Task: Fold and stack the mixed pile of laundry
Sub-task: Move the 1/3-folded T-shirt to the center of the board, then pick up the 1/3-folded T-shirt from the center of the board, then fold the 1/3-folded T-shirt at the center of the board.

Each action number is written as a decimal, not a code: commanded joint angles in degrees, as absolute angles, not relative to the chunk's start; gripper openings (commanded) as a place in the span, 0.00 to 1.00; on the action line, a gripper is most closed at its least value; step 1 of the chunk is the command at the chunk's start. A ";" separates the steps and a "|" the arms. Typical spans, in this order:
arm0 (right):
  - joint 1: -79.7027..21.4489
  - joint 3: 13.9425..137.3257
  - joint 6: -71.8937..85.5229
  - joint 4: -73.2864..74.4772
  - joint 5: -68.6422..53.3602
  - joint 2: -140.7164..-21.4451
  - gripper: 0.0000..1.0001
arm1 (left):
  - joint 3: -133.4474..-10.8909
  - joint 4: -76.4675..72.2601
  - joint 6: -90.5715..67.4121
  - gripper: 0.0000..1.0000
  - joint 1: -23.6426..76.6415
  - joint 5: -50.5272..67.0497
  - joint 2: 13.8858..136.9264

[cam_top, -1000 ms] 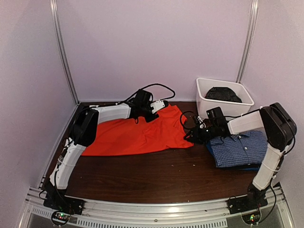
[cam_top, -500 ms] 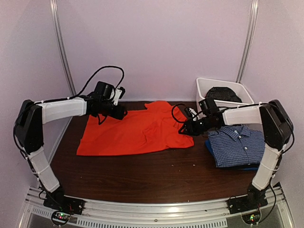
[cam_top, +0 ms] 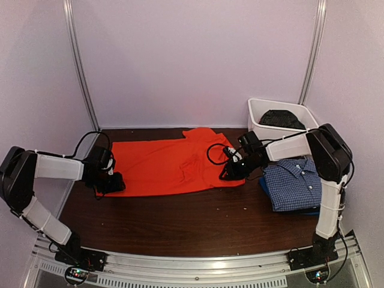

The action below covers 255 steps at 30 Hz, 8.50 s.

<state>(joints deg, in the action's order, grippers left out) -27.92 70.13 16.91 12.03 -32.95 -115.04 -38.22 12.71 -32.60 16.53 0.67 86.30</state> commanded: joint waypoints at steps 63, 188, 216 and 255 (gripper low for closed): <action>-39.82 83.76 10.80 15.05 -32.45 -124.73 0.31 | -31.02 10.13 -38.45 0.37 12.96 9.71 84.98; -23.73 130.41 3.97 25.36 -14.28 -145.12 0.00 | -89.23 21.70 -8.86 0.00 -1.32 6.41 123.35; -25.41 95.15 9.91 12.06 -21.26 -119.69 0.00 | -57.41 3.55 -16.39 0.00 -0.27 4.50 95.60; -31.06 66.14 14.26 6.47 -20.50 -108.75 0.00 | -45.70 11.58 -17.50 0.00 -0.18 -5.78 90.80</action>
<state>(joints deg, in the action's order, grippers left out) -30.87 65.25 14.59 5.15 -20.80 -107.18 -46.02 11.73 -17.91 -0.25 -4.14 90.13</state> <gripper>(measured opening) 0.008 0.012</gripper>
